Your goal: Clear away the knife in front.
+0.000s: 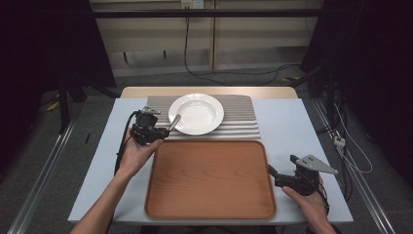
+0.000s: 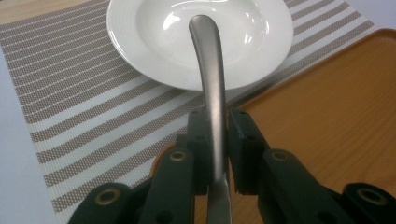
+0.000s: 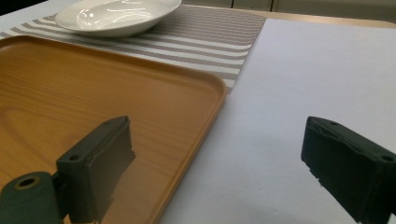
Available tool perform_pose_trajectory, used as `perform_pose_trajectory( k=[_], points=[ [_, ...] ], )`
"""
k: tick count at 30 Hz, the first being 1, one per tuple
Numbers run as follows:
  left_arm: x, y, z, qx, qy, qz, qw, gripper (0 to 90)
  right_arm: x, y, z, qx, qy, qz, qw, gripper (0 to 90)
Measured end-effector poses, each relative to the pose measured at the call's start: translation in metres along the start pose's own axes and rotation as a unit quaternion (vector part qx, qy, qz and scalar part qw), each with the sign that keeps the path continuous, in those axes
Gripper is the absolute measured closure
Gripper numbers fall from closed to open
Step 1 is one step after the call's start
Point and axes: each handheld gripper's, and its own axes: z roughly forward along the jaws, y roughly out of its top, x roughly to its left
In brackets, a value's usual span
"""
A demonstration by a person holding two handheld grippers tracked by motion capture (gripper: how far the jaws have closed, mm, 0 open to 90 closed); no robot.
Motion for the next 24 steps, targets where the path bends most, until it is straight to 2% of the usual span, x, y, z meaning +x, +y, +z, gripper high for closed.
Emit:
perform_pose_trajectory(
  k=[1, 2, 5, 6, 11, 18, 24],
  points=[
    [-0.002, -0.001, 0.000, 0.000, 0.006, 0.001, 1.0000, 80.0, 0.000, 0.000, 0.000, 0.000, 0.001, 0.000, 1.0000, 8.5],
    [-0.002, -0.002, -0.001, 0.000, 0.000, 0.000, 1.0000, 80.0, 0.000, 0.000, 0.000, 0.001, 0.001, 0.000, 1.0000, 8.5],
    [-0.006, -0.003, -0.002, -0.001, 0.000, -0.006, 1.0000, 80.0, 0.000, 0.000, 0.001, 0.000, 0.002, 0.000, 1.0000, 8.5],
    [-0.008, -0.003, -0.003, 0.000, 0.005, -0.002, 1.0000, 80.0, 0.000, 0.000, 0.001, 0.001, 0.002, 0.000, 1.0000, 8.5],
    [-0.014, -0.006, -0.006, 0.002, -0.004, 0.002, 1.0000, 80.0, 0.001, 0.001, 0.002, 0.001, 0.003, -0.002, 1.0000, 8.5],
    [-0.022, -0.012, -0.002, 0.012, -0.009, 0.005, 0.9999, 80.0, 0.002, 0.001, 0.002, 0.001, 0.003, -0.002, 1.0000, 8.5],
    [-0.029, -0.016, 0.005, 0.017, -0.012, -0.001, 0.9998, 80.0, 0.002, 0.001, 0.002, 0.002, 0.004, -0.002, 1.0000, 8.5]
  ],
)
